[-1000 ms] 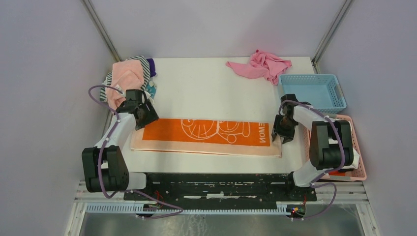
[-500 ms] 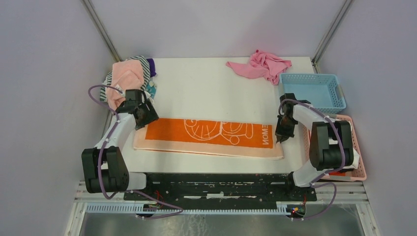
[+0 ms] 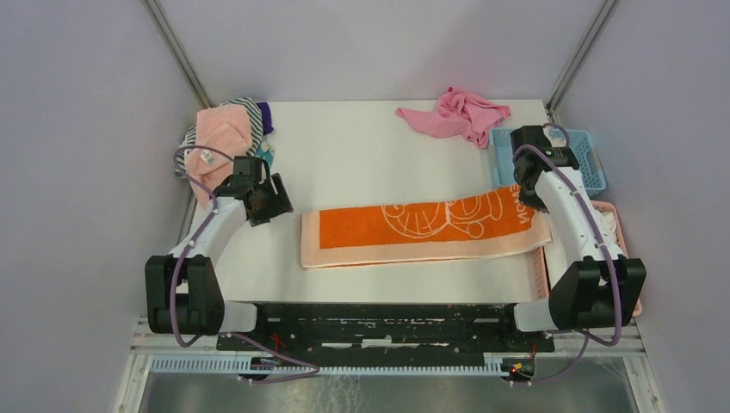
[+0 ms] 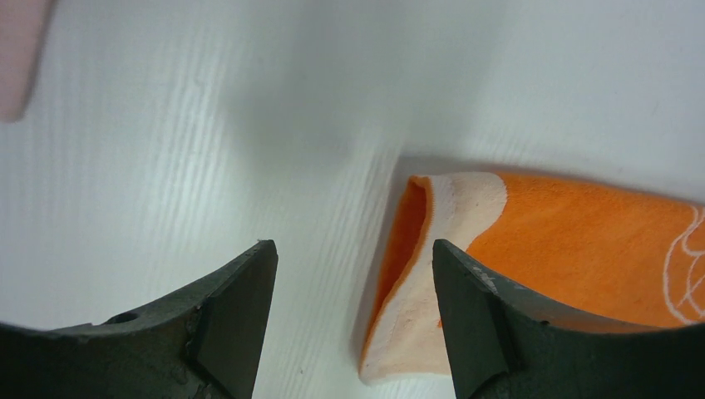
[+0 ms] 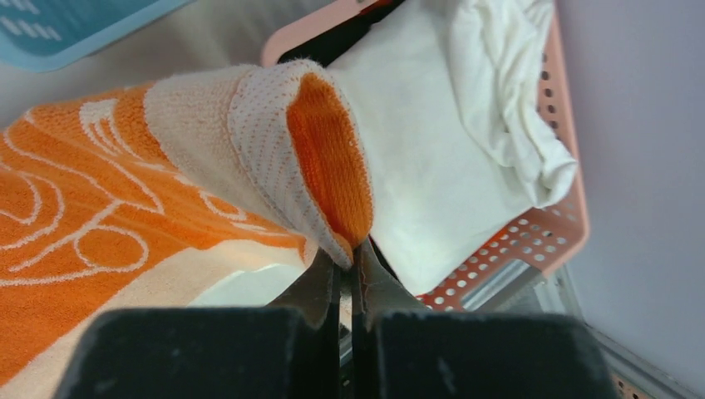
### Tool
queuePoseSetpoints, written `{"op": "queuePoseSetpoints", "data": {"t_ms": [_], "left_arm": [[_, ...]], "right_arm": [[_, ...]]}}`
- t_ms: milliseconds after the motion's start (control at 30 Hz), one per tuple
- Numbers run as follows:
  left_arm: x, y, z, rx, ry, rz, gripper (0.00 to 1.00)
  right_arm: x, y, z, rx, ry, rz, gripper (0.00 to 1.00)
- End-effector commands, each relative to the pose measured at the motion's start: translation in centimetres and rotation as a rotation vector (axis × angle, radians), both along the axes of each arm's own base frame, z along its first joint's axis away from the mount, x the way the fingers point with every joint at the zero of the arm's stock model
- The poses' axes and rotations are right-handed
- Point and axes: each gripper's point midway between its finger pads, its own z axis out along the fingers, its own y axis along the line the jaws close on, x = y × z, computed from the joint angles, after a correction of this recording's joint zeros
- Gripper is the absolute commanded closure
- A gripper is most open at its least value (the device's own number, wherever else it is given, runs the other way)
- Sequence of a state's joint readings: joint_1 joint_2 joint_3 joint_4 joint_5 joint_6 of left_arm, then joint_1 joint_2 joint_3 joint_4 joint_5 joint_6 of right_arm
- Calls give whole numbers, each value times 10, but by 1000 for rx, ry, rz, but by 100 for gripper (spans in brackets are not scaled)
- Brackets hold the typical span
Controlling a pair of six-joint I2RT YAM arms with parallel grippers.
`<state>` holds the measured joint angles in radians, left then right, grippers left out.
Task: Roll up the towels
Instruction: Fold the towel at the center of the board.
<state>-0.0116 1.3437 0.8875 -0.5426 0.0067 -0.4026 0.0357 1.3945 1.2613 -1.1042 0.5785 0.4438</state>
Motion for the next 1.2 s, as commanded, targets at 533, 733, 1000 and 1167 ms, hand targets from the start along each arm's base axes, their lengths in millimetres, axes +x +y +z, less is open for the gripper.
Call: {"op": "queuePoseSetpoints", "data": {"t_ms": [533,733,1000,1167], "left_arm": [[-20,-76,-40,-264,84,-85,32],[-30,-86,-48,-287,105,-90,43],[-37,-91,-58,-287,125,-92,60],[-37,-93,-61,-285,130,-100,69]], "right_arm": [[28,234,24,564,-61,512,100],[29,298,26,650,-65,582,99],[22,380,23,748,-31,681,98],[11,427,17,792,11,739,98]]}}
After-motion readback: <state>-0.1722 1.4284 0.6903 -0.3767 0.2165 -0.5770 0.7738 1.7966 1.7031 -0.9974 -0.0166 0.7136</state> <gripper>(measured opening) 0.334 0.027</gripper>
